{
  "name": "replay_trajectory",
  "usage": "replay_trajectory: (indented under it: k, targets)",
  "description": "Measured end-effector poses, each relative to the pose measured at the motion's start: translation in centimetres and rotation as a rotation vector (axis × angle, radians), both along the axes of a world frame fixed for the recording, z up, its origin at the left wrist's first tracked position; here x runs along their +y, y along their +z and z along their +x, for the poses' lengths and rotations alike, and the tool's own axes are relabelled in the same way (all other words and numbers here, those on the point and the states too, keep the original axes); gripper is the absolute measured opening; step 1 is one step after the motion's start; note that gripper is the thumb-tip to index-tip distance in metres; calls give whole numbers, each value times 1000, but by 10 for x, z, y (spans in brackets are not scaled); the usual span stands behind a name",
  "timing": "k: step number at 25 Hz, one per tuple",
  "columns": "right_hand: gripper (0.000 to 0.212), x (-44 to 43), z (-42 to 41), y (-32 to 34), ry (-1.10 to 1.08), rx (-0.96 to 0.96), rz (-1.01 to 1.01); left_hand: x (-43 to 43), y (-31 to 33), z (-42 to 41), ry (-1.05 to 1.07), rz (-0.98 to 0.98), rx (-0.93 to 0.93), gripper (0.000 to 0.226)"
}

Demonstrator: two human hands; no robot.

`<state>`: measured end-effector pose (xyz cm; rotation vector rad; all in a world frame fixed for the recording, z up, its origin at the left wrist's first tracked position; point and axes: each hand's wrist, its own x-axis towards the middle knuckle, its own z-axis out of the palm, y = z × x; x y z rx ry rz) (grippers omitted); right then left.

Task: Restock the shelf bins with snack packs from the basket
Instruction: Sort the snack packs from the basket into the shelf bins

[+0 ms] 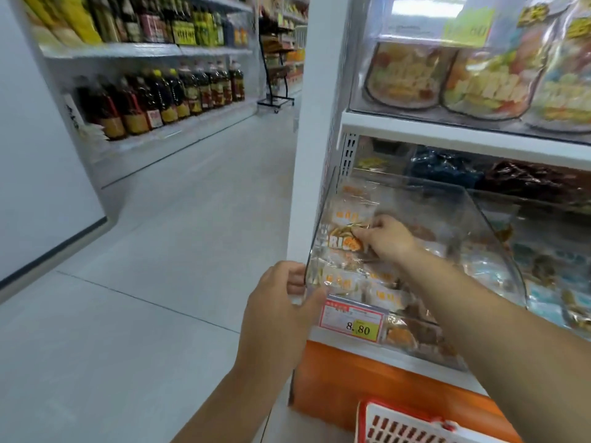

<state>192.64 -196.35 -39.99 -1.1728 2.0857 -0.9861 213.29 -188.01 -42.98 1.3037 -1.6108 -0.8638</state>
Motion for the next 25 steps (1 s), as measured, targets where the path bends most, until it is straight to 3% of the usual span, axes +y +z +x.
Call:
replay_trajectory:
  k: [3, 7, 12, 15, 18, 20, 22, 25]
  targets:
    - [37, -4, 5, -1, -26, 119, 14, -2, 1, 1, -20, 52, 5, 23]
    - [61, 0, 9, -5, -63, 202, -154, -1, 3, 3, -30, 51, 41, 23]
    - [58, -1, 9, -6, -31, 136, 62, 0, 2, 2, -26, 52, 43, 23]
    - [58, 9, 5, 3, 0, 132, 89, -1, 1, 4, -35, 29, 26, 27]
    - [57, 55, -3, 23, -52, 160, -150, 8, -3, 6, -20, -1, -7, 41]
    - [39, 114, -5, 30, -93, 115, -431, 26, -5, 3, 56, -111, -64, 46]
    - [23, 180, -3, 21, -96, 33, -586, 49, -6, -4, 69, -224, -92, 44]
    - [23, 262, -16, -38, -177, -17, -469, 88, -25, -32, -125, -248, -158, 38]
